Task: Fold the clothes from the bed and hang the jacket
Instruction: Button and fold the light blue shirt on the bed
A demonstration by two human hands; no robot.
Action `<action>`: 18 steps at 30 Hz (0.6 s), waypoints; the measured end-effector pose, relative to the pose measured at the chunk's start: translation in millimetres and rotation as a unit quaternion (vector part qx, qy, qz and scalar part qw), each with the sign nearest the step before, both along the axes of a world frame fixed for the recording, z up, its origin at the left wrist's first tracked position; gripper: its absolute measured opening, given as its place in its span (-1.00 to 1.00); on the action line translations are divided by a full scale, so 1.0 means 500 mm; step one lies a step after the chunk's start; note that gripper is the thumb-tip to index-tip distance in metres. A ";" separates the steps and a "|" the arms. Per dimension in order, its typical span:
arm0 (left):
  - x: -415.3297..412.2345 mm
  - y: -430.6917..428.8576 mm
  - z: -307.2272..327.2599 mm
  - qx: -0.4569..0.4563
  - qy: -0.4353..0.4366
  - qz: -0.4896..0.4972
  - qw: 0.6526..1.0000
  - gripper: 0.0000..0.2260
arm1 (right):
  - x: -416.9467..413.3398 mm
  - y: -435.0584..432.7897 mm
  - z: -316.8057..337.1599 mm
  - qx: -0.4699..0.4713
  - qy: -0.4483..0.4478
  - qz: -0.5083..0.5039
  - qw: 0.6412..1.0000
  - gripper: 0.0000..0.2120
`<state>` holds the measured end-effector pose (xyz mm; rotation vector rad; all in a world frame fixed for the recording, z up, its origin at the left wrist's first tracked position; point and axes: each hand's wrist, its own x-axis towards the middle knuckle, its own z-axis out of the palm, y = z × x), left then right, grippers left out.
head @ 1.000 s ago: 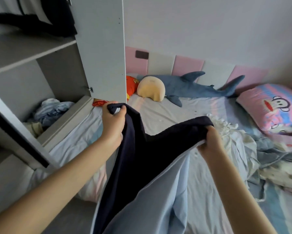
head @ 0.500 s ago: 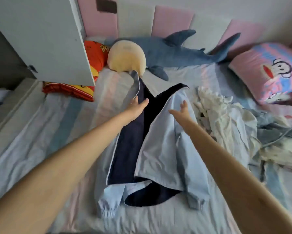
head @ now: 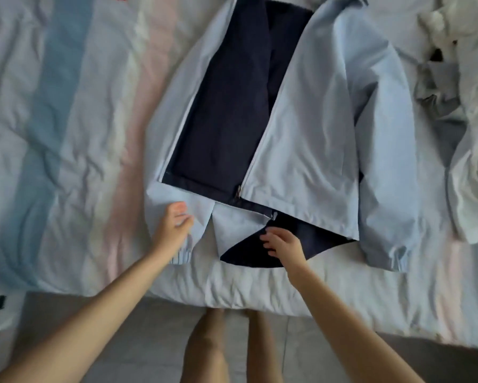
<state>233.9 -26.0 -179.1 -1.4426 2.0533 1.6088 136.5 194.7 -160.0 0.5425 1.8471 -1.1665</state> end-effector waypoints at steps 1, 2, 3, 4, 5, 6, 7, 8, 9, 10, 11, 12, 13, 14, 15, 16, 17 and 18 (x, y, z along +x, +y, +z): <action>0.005 -0.006 -0.011 0.021 0.019 0.055 0.998 -0.67 | 0.005 -0.025 -0.009 -0.029 -0.025 -0.064 0.997 -0.92; 0.001 -0.012 -0.008 0.048 0.047 0.109 0.992 -0.66 | 0.001 -0.051 -0.004 -0.065 -0.057 -0.135 0.987 -0.95; -0.001 -0.020 -0.009 0.068 0.072 0.160 0.982 -0.67 | 0.002 -0.080 -0.008 -0.097 -0.091 -0.204 0.970 -0.96; -0.005 -0.030 -0.008 0.090 0.093 0.201 0.971 -0.69 | 0.000 -0.109 -0.011 -0.116 -0.118 -0.259 0.952 -0.94; -0.010 -0.037 -0.007 0.110 0.110 0.230 0.961 -0.74 | -0.005 -0.135 -0.012 -0.122 -0.134 -0.295 0.938 -0.91; -0.019 -0.044 -0.005 0.129 0.122 0.246 0.953 -0.80 | -0.011 -0.159 -0.014 -0.113 -0.137 -0.307 0.935 -0.89; -0.029 -0.049 -0.005 0.140 0.129 0.252 0.949 -0.85 | -0.020 -0.182 -0.015 -0.099 -0.137 -0.306 0.937 -0.87; -0.036 -0.053 -0.008 0.149 0.133 0.258 0.945 -0.85 | -0.026 -0.204 -0.018 -0.084 -0.143 -0.300 0.939 -0.83; -0.043 -0.056 -0.011 0.159 0.134 0.264 0.942 -0.83 | -0.032 -0.223 -0.022 -0.071 -0.151 -0.297 0.940 -0.79; -0.050 -0.057 -0.013 0.170 0.136 0.266 0.939 -0.80 | -0.039 -0.236 -0.024 -0.063 -0.160 -0.298 0.939 -0.79; -0.057 -0.055 -0.015 0.178 0.137 0.268 0.937 -0.78 | -0.045 -0.247 -0.024 -0.062 -0.163 -0.301 0.937 -0.82; -0.058 -0.055 -0.022 0.184 0.137 0.274 0.934 -0.77 | -0.050 -0.257 -0.024 -0.057 -0.163 -0.303 0.937 -0.85; -0.061 -0.056 -0.028 0.188 0.139 0.286 0.929 -0.78 | -0.055 -0.263 -0.022 -0.048 -0.161 -0.300 0.939 -0.86; -0.065 -0.056 -0.032 0.190 0.141 0.301 0.924 -0.79 | -0.059 -0.267 -0.019 -0.044 -0.162 -0.292 0.942 -0.85; -0.070 -0.056 -0.034 0.182 0.143 0.318 0.919 -0.79 | -0.060 -0.269 -0.017 -0.048 -0.170 -0.286 0.942 -0.83; -0.075 -0.060 -0.036 0.169 0.141 0.335 0.916 -0.79 | -0.058 -0.270 -0.016 -0.056 -0.182 -0.283 0.940 -0.80; -0.077 -0.062 -0.039 0.152 0.137 0.355 0.912 -0.79 | -0.053 -0.270 -0.017 -0.062 -0.191 -0.276 0.940 -0.75; -0.082 -0.064 -0.041 0.134 0.132 0.369 0.910 -0.79 | -0.051 -0.268 -0.024 -0.061 -0.194 -0.275 0.940 -0.68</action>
